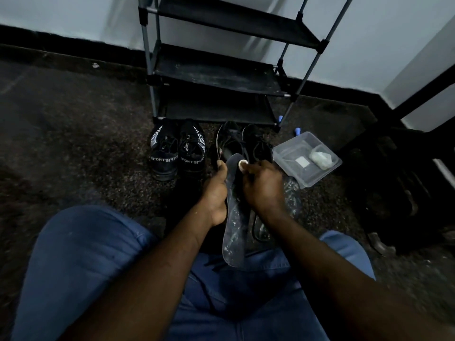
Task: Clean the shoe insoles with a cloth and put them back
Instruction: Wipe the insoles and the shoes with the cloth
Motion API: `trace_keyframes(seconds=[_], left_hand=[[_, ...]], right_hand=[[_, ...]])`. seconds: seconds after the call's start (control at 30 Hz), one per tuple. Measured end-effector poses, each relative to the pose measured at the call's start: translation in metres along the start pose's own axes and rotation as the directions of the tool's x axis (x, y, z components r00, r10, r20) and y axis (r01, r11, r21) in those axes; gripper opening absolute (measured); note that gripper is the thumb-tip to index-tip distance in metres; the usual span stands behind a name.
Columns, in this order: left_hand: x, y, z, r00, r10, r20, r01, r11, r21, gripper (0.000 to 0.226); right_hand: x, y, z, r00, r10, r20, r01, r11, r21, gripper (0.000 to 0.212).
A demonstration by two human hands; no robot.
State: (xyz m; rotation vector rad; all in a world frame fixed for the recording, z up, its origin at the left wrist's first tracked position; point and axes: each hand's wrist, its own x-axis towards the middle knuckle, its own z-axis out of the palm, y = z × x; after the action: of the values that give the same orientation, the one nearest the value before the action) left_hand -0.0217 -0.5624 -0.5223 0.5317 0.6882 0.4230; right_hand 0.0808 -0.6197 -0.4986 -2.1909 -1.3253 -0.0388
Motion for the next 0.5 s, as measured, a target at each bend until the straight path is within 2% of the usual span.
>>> trace_keyframes(seconds=[0.1,0.27,0.37,0.43,0.5], left_hand=[[0.001,0.003,-0.004,0.999,0.011,-0.043,-0.011,1.0,0.009,0.08],[0.005,0.005,-0.006,0.991,0.075,-0.11,-0.069,0.996,0.058,0.075],[0.006,0.004,-0.007,0.988,0.062,-0.144,-0.055,0.997,0.052,0.079],[0.005,0.006,-0.006,0.992,0.036,-0.12,-0.031,0.999,0.042,0.084],[0.003,0.008,-0.002,0.996,0.003,-0.084,-0.002,1.0,0.009,0.081]], right_hand=[[-0.018,-0.011,0.006,0.999,-0.008,0.042,0.006,0.998,0.055,0.022],[-0.014,-0.014,0.015,0.999,0.022,0.042,-0.028,0.99,0.135,0.023],[-0.023,-0.014,0.013,0.991,-0.097,0.09,0.082,0.985,0.152,0.025],[-0.028,-0.01,0.008,0.979,-0.168,0.119,0.15,0.978,0.144,0.028],[-0.024,-0.001,0.004,0.979,-0.174,0.104,0.161,0.979,0.123,0.025]])
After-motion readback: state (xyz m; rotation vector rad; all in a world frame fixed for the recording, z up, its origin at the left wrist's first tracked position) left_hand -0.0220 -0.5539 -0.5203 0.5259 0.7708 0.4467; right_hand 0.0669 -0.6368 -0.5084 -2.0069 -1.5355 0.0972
